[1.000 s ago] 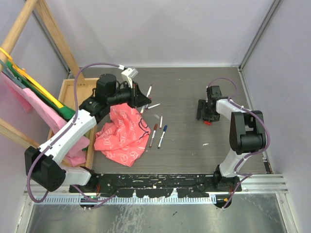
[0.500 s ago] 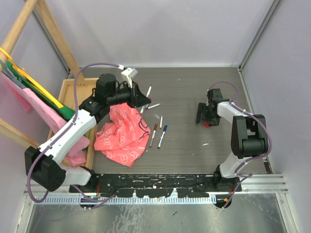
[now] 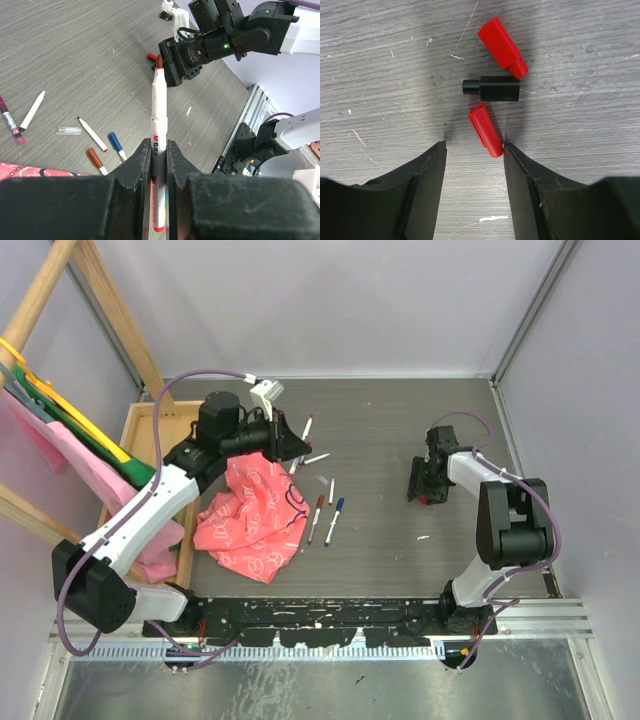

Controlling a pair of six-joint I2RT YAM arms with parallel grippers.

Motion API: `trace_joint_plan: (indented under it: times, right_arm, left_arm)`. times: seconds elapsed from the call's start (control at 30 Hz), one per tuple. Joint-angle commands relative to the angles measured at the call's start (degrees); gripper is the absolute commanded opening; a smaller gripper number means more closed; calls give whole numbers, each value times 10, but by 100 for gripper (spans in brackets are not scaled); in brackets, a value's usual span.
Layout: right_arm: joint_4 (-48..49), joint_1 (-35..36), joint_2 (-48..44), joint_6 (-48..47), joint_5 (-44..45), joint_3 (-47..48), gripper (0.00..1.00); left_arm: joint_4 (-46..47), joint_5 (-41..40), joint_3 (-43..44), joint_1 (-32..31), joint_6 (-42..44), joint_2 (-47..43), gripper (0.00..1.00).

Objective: Insert the pens into the pen caps
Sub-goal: Move the pen cap to the center of the board.

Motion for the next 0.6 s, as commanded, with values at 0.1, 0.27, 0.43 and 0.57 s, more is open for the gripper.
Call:
trace_joint_plan:
  times: [0.1, 0.27, 0.43, 0.57]
  right_arm:
    - [-1, 6, 27, -2, 37, 35, 55]
    - [-3, 6, 45, -7, 57, 61, 54]
    - [-11, 9, 54, -10, 49, 73, 45]
    - [-18, 15, 56, -16, 43, 69, 41]
  left_arm:
    - [23, 17, 30, 4, -1, 0, 0]
    - [24, 24, 30, 4, -4, 4, 0]
    - [23, 21, 31, 5, -3, 3, 0]
    - [23, 21, 31, 6, -2, 3, 0]
